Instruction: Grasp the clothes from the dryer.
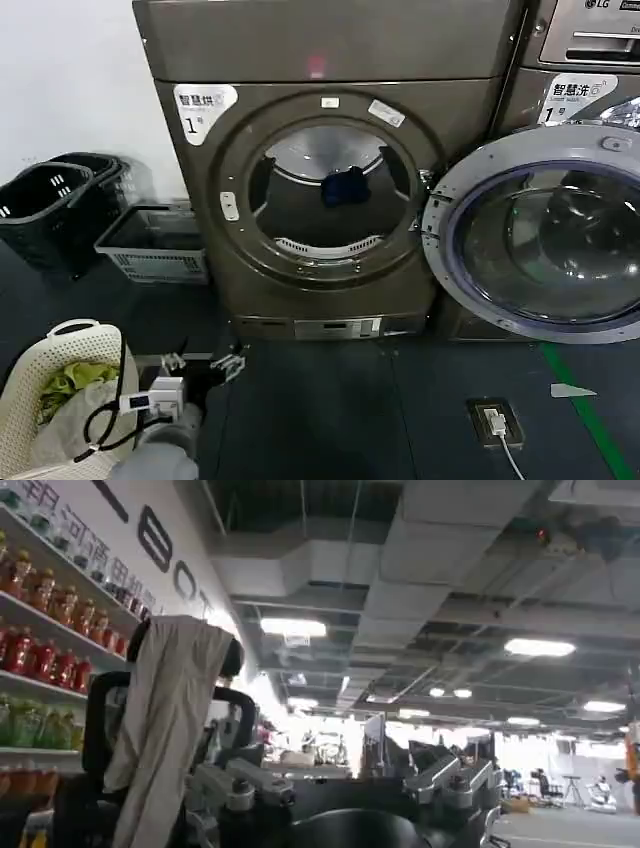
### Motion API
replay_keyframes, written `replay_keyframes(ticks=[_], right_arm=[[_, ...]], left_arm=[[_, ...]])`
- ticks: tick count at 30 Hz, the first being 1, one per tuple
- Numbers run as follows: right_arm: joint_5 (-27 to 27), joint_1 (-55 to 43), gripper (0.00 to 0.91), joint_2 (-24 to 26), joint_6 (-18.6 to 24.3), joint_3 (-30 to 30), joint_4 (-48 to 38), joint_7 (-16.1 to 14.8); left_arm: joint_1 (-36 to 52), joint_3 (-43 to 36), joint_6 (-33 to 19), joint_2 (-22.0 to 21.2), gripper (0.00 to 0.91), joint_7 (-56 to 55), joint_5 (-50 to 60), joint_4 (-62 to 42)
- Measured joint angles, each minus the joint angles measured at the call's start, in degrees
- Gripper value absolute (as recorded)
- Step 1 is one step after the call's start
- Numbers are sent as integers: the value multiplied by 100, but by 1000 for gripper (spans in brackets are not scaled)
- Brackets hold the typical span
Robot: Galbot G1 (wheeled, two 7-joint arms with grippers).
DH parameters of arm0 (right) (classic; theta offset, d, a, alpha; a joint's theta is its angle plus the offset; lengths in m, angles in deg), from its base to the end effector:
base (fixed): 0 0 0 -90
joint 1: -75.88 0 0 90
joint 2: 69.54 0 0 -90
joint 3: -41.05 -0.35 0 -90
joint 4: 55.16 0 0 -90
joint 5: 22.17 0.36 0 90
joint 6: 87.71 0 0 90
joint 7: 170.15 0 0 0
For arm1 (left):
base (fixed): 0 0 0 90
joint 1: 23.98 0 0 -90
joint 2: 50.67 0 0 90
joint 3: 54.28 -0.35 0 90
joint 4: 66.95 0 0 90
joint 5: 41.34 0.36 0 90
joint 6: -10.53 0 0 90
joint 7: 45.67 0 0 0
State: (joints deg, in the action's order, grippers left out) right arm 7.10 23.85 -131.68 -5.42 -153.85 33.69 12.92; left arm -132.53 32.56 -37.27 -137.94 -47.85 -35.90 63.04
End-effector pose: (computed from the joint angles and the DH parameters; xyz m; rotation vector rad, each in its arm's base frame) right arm -0.1673 -0.4744 -0.0639 2.0477 2.0196 -0.4832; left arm 0.2232 -0.0095 -0.2007 0.0369 -2.7784 -0.1792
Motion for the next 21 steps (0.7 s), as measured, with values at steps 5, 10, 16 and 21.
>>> replay_keyframes(ticks=[5,10,16,21], right_arm=[[19,3,907,0,30,6,-14,15],[50,0,907,1,48,19,-30,26],[61,-11,907,-5,71,28,-55,44],[65,-13,907,-9,77,26,-70,65]], left_arm=[[8,5,0,-1,907,9,-16,-14],[21,3,0,-9,907,13,-25,-32],[40,5,0,-12,907,32,-37,-56],[44,0,0,-27,907,33,-43,-74]])
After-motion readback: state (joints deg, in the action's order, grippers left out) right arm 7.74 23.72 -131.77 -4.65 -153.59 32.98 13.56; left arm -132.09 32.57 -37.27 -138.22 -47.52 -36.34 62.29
